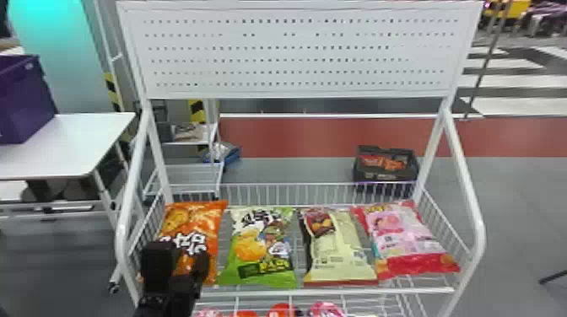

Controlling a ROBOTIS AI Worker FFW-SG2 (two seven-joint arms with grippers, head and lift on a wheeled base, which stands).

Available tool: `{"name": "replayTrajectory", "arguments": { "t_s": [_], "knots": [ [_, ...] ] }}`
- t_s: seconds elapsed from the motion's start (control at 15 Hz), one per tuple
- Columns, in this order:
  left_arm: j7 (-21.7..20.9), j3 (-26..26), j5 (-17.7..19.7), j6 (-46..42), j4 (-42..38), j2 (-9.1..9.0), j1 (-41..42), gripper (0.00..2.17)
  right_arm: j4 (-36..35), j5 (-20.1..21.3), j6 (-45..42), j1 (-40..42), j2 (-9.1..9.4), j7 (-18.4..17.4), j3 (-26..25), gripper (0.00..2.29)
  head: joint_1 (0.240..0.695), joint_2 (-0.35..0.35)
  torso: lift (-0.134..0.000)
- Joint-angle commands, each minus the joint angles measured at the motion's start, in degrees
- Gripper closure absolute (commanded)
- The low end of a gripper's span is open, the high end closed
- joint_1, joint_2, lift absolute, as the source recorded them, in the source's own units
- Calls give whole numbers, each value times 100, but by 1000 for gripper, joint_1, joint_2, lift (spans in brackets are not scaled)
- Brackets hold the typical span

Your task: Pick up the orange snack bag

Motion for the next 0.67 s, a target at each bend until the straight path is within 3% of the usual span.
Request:
{"name": "replayTrajectory", "arguments": {
  "t_s": [0.0, 0.33, 0.6],
  "knots": [
    [39, 41, 27, 2, -2, 3, 10, 1291, 0, -12, 0, -7, -6, 0, 0, 167, 499, 0, 0],
    [57, 93, 89, 19, -468, 12, 300, 1355, -9, -3, -18, -7, 3, 0, 0, 167, 499, 0, 0],
    [65, 164, 150, 19, -1505, 83, 915, 1355, 0, -12, -53, 2, -6, 0, 0, 167, 499, 0, 0]
  ]
}}
